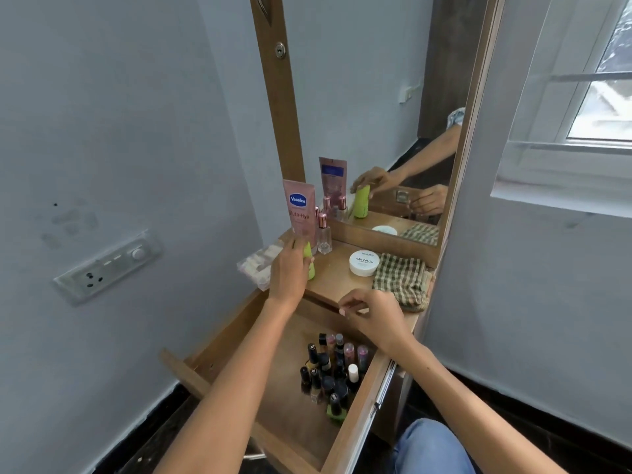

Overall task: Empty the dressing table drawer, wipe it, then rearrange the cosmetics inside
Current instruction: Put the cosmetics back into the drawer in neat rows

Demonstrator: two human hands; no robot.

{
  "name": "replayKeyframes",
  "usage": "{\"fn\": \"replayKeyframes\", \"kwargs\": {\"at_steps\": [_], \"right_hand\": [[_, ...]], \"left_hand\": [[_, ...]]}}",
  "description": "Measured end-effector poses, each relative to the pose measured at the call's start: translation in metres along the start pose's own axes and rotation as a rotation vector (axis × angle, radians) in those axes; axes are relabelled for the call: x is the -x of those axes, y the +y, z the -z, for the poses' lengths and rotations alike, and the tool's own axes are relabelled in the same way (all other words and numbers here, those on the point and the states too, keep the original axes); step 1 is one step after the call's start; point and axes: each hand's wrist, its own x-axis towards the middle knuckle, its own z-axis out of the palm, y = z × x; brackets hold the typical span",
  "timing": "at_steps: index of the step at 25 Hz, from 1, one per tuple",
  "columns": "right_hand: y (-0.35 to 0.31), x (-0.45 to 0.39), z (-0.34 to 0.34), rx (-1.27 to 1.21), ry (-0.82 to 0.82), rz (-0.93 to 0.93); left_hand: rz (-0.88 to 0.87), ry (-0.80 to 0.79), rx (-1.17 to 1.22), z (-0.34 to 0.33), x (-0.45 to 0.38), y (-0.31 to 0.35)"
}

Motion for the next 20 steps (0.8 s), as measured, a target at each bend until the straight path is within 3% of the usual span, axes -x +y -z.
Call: {"fn": "replayKeyframes", "kwargs": {"at_steps": [7,11,15,20], "right_hand": [[-0.017,0.004,0.000,-0.061,0.104,0.101],[-0.032,0.020,-0.008,-0.158,-0.026,0.152],[-0.042,0.037,-0.020,-0.329,-0.123,0.118],[-0.047,0.053,-0.024,-0.287,-0.213,0.145]], "left_hand": [[0.057,0.096,0.419,0.038,0.061,0.010],[0.172,0.090,0.612,0.066,0.106,0.022],[0.189,0.056,0.642,0.082,0.131,0.028],[0.184,0.000,0.695,0.092,0.155,0.022]]}}
